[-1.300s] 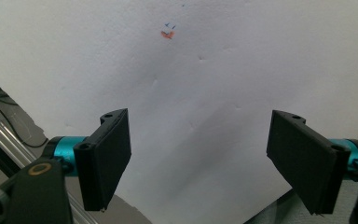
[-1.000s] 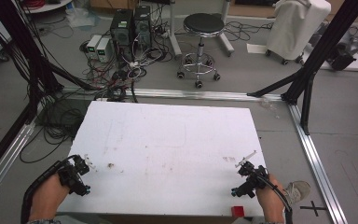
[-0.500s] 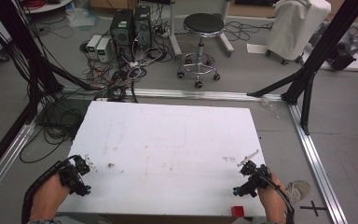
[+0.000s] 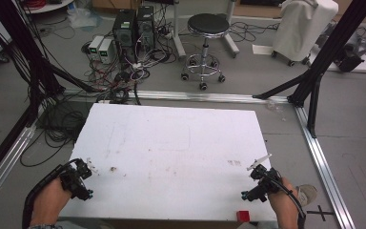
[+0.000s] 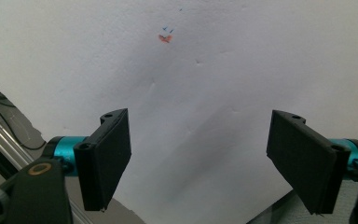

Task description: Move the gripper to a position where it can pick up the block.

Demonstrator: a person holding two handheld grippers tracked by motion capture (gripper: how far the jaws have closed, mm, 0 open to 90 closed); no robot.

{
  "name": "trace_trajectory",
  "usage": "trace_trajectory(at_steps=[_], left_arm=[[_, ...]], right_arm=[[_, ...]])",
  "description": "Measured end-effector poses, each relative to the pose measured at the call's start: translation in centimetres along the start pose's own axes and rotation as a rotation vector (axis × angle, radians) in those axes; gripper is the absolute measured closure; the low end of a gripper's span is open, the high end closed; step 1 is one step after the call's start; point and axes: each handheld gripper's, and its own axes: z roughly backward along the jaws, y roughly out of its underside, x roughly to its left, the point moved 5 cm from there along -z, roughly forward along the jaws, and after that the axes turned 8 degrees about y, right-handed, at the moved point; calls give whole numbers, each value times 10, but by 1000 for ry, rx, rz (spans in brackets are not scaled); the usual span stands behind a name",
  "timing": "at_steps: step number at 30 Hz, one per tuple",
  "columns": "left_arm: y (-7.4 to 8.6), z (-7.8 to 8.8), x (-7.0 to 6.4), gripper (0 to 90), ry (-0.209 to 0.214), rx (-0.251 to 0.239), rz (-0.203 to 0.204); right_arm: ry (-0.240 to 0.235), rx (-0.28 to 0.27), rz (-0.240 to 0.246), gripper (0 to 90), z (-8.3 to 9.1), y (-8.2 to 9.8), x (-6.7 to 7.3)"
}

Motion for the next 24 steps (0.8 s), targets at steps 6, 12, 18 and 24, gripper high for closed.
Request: trace_trajectory(at_steps=[6, 12, 18, 24], left_arm=[[0, -1, 0, 220, -1, 3, -2], [0, -1, 0, 220, -1, 4, -5], [-1, -2, -1, 220, 0, 2, -7], [0, -2, 0, 220, -3, 2, -4]], right_arm=[[-21, -36, 69, 11, 9, 5, -1], [-44, -78, 166, 12, 20, 8, 1], [-64, -96, 299, 12, 25, 11, 9], [-86, -80, 423, 12, 25, 13, 18]])
